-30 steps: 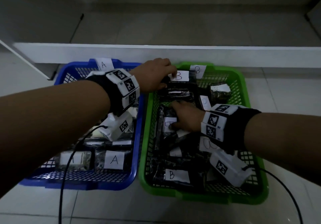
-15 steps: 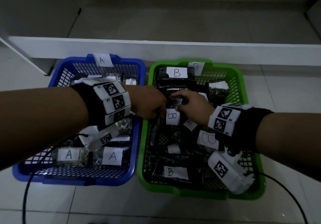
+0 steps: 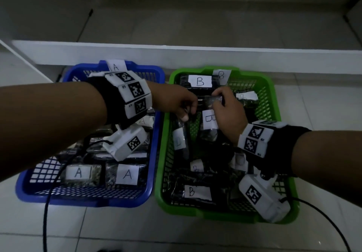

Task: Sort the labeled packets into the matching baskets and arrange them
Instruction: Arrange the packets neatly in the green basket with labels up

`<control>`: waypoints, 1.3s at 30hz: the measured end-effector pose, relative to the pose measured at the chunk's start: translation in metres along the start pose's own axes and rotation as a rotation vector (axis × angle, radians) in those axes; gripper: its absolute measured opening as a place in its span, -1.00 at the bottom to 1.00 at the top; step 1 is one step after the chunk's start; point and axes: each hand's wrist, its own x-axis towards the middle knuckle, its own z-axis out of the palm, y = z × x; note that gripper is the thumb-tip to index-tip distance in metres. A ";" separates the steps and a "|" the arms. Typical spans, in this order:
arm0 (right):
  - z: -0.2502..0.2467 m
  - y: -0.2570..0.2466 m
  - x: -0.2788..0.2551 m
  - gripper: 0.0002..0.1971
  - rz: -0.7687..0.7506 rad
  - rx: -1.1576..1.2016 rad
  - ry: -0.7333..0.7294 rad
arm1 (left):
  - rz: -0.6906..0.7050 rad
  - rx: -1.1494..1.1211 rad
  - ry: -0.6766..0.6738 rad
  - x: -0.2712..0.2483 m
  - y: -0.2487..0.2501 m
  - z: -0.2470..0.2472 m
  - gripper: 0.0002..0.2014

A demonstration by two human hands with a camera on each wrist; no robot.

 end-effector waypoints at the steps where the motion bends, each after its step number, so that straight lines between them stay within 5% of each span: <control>1: 0.000 0.002 0.001 -0.91 0.021 0.009 0.027 | 0.000 -0.007 0.033 0.000 0.000 -0.002 -0.77; 15: -0.032 0.015 0.019 -0.84 -0.026 -0.130 0.173 | 0.038 0.384 0.086 0.008 0.013 -0.002 -0.75; 19: -0.040 0.017 0.014 -0.75 -0.080 -0.250 -0.043 | 0.023 0.205 0.071 0.005 0.016 -0.009 -0.79; 24: -0.037 0.023 0.000 -0.28 -0.212 -0.416 -0.502 | -0.071 -0.018 -0.026 -0.008 0.014 -0.038 -0.86; 26: -0.034 0.025 -0.003 -0.27 -0.174 -0.456 -0.602 | -0.150 -0.066 -0.095 -0.014 0.009 -0.050 -0.86; 30: -0.035 0.017 0.004 -0.47 -0.294 -0.442 -0.568 | -0.303 -0.223 -0.142 -0.024 -0.002 -0.067 -0.80; 36: -0.012 0.004 0.015 -0.68 -0.296 -0.479 -0.551 | -0.338 -0.435 -0.153 -0.027 -0.012 -0.060 -0.83; 39: 0.001 0.004 0.012 -0.56 -0.346 -0.637 -0.468 | -0.363 -0.393 -0.193 -0.026 -0.019 -0.050 -0.78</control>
